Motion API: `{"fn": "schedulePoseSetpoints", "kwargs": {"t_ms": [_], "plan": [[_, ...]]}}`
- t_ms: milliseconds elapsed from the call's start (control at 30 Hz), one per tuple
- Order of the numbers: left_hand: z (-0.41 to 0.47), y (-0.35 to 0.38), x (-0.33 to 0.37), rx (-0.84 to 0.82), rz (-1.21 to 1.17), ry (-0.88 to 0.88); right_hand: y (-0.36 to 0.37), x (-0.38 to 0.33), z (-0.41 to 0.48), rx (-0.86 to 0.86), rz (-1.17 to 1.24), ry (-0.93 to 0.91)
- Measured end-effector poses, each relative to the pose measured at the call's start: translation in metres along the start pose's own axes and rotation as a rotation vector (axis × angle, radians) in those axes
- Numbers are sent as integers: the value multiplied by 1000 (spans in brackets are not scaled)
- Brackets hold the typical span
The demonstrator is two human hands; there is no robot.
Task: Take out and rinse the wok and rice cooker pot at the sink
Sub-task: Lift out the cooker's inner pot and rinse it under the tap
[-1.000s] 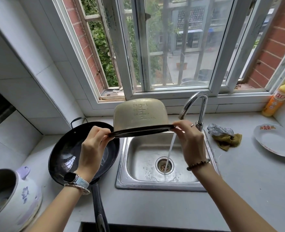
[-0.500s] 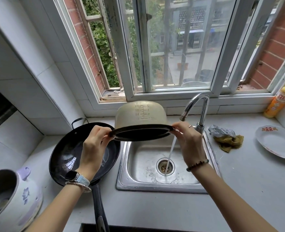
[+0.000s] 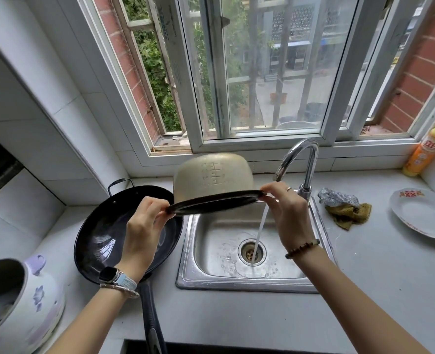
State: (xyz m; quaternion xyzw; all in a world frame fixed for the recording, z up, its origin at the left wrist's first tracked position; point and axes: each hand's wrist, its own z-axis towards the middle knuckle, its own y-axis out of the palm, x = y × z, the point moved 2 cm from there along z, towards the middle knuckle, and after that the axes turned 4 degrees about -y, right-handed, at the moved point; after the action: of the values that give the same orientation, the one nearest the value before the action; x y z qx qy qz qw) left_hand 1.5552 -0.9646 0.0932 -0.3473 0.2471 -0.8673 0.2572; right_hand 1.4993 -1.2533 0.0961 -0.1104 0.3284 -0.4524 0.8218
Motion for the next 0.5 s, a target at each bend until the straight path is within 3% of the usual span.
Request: {"fn": "schedulePoseSetpoints", "kwargs": {"t_ms": [200,333,500], "plan": [[-2,-3,4,58,6,-1,-1,-4,-2,38,23,-19],[-13,0,3,5,24,-45,2,0,-13,-48,39,23],[-9,-1,14,81,10,-33,-6,-3,-2,39,17,-6]]}}
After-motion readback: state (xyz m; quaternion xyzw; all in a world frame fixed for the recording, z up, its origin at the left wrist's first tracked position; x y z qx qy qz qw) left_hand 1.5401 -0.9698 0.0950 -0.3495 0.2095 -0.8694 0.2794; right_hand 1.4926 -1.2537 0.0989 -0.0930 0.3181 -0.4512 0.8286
